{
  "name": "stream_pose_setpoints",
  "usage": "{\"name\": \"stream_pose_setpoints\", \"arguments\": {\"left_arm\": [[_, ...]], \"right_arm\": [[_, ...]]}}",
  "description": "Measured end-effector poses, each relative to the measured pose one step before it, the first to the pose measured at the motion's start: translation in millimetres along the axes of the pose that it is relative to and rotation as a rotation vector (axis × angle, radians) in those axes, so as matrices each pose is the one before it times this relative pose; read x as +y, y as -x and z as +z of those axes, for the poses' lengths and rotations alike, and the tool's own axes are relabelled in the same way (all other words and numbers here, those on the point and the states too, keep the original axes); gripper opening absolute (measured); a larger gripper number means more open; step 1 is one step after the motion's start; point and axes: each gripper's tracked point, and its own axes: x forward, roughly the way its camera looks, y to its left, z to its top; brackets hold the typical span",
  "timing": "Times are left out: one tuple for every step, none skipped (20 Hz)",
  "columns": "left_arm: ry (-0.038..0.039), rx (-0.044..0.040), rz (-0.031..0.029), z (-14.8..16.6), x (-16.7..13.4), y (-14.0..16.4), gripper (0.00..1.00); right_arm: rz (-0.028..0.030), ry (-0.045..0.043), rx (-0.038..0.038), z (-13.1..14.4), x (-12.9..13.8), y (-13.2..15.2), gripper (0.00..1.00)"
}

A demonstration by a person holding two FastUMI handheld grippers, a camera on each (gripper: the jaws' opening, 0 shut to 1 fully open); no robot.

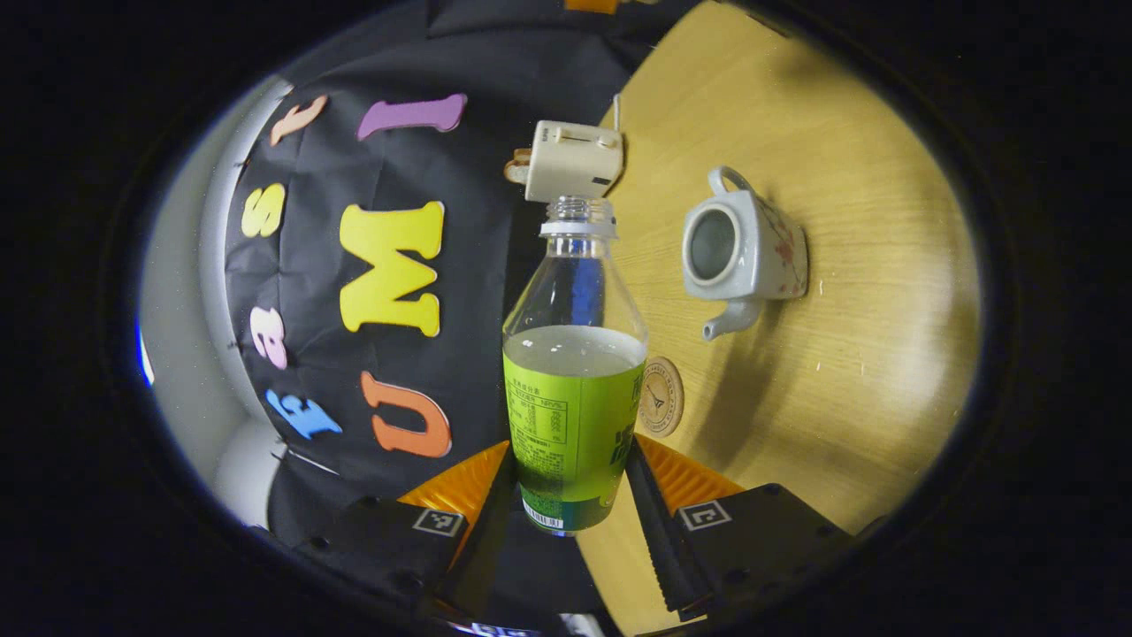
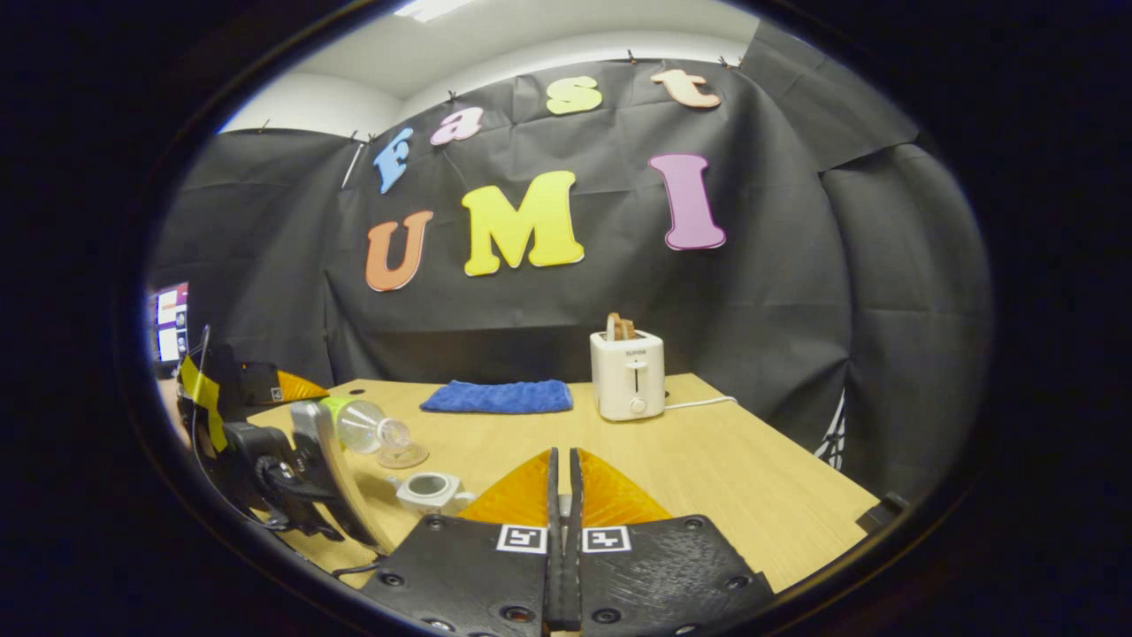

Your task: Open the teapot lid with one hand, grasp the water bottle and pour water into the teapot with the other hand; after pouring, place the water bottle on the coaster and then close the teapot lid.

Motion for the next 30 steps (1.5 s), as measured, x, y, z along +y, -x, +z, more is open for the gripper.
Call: {"name": "stream_pose_setpoints", "arguments": {"left_arm": [[0.07413,-0.00678,-0.01561,0.4,-4.53,4.12,0.73],[0.05462,-0.00025,-0.01294,-0.23,-4.62,4.46,0.73],[0.04834,-0.00809,0.00088,-1.01,2.66,2.59,0.73],[0.04804,-0.00542,0.00372,-0.74,-0.19,1.83,0.73],[0.05555,-0.00641,0.00141,-4.1,0.51,0.8,0.73],[0.07056,-0.00489,0.00077,-4.41,0.27,-0.44,0.73],[0.08068,-0.01076,0.00607,-3.8,2.68,0.51,0.73],[0.07964,-0.01699,0.00522,0.46,4.06,-0.01,0.73],[0.07815,-0.008,0.00314,0.75,6.13,-1.07,0.73],[0.0815,-0.00248,0.00311,1.62,6.27,-0.33,0.73],[0.08059,-0.00486,-0.00909,3.24,4.7,0.33,0.73],[0.075,0.00221,-0.01332,1.87,1.98,-3.06,0.73],[0.0637,-0.00499,-0.00991,4.67,2.76,-1.68,0.73],[0.05275,-0.01477,-0.00101,8.23,4.3,-4.01,0.74],[0.04426,-0.01653,0.00147,6.5,7.31,-2.67,0.74],[0.0486,-0.01868,-0.00112,7.45,3.83,-3.68,0.74],[0.05588,-0.02279,-0.00641,8.08,2.09,-4.88,0.74],[0.05362,-0.01658,-0.01156,7.21,-1.82,-5.78,0.73],[0.05181,-0.02041,-0.00999,4.9,-1.37,-6.21,0.74],[0.03855,-0.01858,-0.01174,1.27,-3.1,-3.53,0.74],[0.02352,-0.02709,-0.00274,8.45,1.03,-8.28,0.74],[0.00776,-0.0161,-0.00212,2.53,0.53,-7.24,0.74],[0.00491,-0.00973,0.00014,-0.94,2.08,-7.46,0.74],[0.00965,0.0001,0.00001,-2.73,0.39,-6.28,0.74],[0.01529,0.00232,-0.00498,-5.57,-1.55,-6.61,0.74],[0.01422,0.00801,-0.00567,-5.67,-0.9,-6.19,0.74],[0.01022,0.00654,-0.00272,-4.76,1.46,-6.63,0.74],[0.00682,0.00589,0.0035,-4.3,2.13,-5.63,0.74],[0.00716,0.00953,-0.00128,-5.41,0.57,-5.73,0.74],[0.0061,0.0109,-0.00319,-5.11,-0.13,-5.92,0.75]], "right_arm": [[0.00655,-0.00172,0.00465,2.72,3.44,0.46,0.0],[0.00412,-0.00008,-0.00058,4.51,3.33,1.15,0.0],[-0.00111,0.00663,-0.00688,5.17,1.81,0.98,0.0],[-0.00171,0.00709,-0.00888,4.27,2.6,0.0,0.0],[0.00252,0.00575,-0.00468,4.14,3.73,-0.42,0.0],[0.00323,0.00458,-0.00151,1.44,3.63,-0.51,0.02],[0.00257,0.00435,-0.00249,1.86,3.61,-0.52,0.0],[0.00212,0.00303,-0.00385,1.47,3.62,-0.46,0.0],[0.00279,-0.00083,-0.00003,-0.13,3.42,-0.63,0.02],[0.00694,-0.00217,0.00372,-2.03,4.17,-1.44,0.02],[0.00349,-0.00544,0.00543,-1.5,3.01,-1.72,0.02],[0.00501,-0.00653,0.00216,-0.55,3.32,-0.96,0.02],[0.00376,-0.00201,0.00394,-1.12,3.58,-0.82,0.02],[0.00256,0.00057,0.0041,-1.97,2.86,-1.63,0.02],[0.00233,0.00156,0.00324,-1.42,2.59,-0.92,0.02],[0.00256,0.00208,0.0026,-1.77,3.09,-0.91,0.02],[0.00195,0.00138,0.00209,-0.83,2.89,-0.86,0.0],[0.00144,0.00089,0.00316,-2.39,2.16,-0.88,0.0],[0.00112,0.00246,0.00352,-2.02,1.85,-0.81,0.0],[-0.00004,0.00169,0.0044,-2.56,1.8,-0.67,0.0],[0.00406,0.00064,0.00496,-2.42,2.52,-0.91,0.0],[0.00229,-0.00022,0.0047,-3.8,2.22,-0.36,0.0],[0.00059,0.00048,0.00455,-2.5,1.0,-1.0,0.0],[-0.00072,-0.00068,0.0053,-3.57,0.12,-1.67,0.0],[-0.00163,-0.00209,0.0058,-2.56,0.17,-1.61,0.0],[-0.0014,-0.00215,0.00686,-3.1,-0.59,-1.3,0.0],[-0.00274,-0.00314,0.00574,-2.05,-1.01,-1.36,0.0],[-0.00294,-0.00064,0.00572,-3.41,-0.87,-1.23,0.0],[-0.00329,0.0006,0.00632,-2.27,-1.49,-1.23,0.0],[-0.0031,-0.00081,0.00412,-1.93,-1.09,-1.79,0.0]]}}
